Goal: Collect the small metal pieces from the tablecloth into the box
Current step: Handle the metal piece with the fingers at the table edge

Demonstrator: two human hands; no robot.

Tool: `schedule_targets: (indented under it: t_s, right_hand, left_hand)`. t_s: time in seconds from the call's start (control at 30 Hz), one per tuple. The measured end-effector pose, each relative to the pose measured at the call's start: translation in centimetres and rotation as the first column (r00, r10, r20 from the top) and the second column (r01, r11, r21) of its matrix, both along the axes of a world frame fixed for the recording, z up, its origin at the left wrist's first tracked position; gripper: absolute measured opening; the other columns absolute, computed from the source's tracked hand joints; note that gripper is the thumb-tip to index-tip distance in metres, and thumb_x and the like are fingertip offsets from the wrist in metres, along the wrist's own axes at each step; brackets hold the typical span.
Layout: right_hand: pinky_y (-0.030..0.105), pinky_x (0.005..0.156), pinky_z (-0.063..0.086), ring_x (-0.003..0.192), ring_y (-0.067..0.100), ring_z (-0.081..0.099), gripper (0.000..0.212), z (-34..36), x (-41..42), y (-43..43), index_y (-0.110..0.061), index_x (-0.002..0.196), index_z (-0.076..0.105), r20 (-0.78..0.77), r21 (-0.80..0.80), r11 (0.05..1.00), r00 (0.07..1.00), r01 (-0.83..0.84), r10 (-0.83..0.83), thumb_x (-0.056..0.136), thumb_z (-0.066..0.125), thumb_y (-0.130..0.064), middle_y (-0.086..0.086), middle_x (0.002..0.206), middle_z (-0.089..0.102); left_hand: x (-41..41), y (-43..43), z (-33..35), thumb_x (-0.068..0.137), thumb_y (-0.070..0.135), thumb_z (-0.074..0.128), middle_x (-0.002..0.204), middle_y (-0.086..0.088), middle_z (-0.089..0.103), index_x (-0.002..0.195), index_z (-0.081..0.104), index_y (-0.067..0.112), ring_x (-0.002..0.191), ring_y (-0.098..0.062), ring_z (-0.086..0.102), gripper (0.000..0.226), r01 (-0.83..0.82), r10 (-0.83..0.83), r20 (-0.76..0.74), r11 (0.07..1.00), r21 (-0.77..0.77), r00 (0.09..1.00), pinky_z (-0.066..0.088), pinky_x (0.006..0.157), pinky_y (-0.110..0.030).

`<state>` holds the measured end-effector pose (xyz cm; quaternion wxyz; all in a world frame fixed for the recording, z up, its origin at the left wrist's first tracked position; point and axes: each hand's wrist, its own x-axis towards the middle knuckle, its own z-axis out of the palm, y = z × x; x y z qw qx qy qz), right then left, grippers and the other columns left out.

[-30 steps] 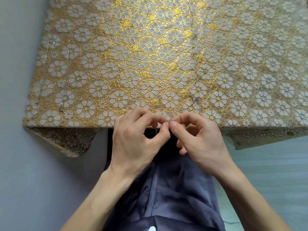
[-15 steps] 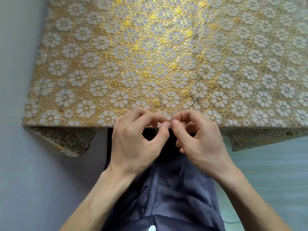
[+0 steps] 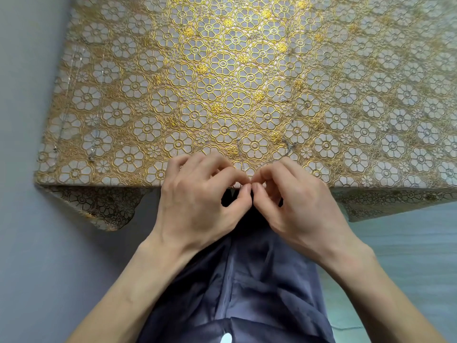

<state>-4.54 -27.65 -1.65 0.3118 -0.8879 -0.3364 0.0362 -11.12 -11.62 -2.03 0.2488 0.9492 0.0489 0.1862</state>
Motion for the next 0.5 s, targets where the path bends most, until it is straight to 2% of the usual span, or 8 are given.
schedule_targets:
  t_s: [0.27,0.37,0.5]
  right_hand:
    - [0.04,0.045,0.05,0.063,0.03,0.062,0.026,0.32,0.15,0.12,-0.015,0.095,0.063,0.11,-0.125,0.991,0.993,-0.038,0.052,0.095,0.049,-0.036,0.001,0.09,0.059]
    - [0.042,0.052,0.052,0.069,0.027,0.062,0.021,0.44,0.27,0.03,-0.016,0.095,0.063,0.064,-0.08,0.996,0.997,-0.034,0.039,0.095,0.052,-0.034,-0.001,0.09,0.059]
    - [0.042,0.064,0.052,0.077,0.017,0.058,0.018,0.28,0.41,-0.24,-0.017,0.096,0.061,-0.039,-0.008,1.0,0.999,-0.028,0.028,0.095,0.052,-0.032,-0.005,0.091,0.058]
  left_hand:
    - [0.37,0.0,-0.15,0.086,0.033,0.07,0.082,0.006,0.067,0.079,0.075,0.025,0.077,-0.022,0.066,0.012,0.017,-0.023,0.048,0.994,0.109,0.999,0.042,0.082,-0.04]
    - [0.43,-0.18,-0.33,0.086,0.032,0.071,0.082,0.007,0.066,0.079,0.075,0.026,0.078,-0.019,0.066,0.009,-0.002,0.0,0.05,0.999,0.046,0.999,0.042,0.081,-0.039]
    - [0.48,-0.31,-0.57,0.082,0.032,0.072,0.082,0.01,0.065,0.08,0.077,0.027,0.079,-0.017,0.067,0.007,-0.022,0.022,-0.003,0.989,-0.148,1.0,0.047,0.08,-0.044]
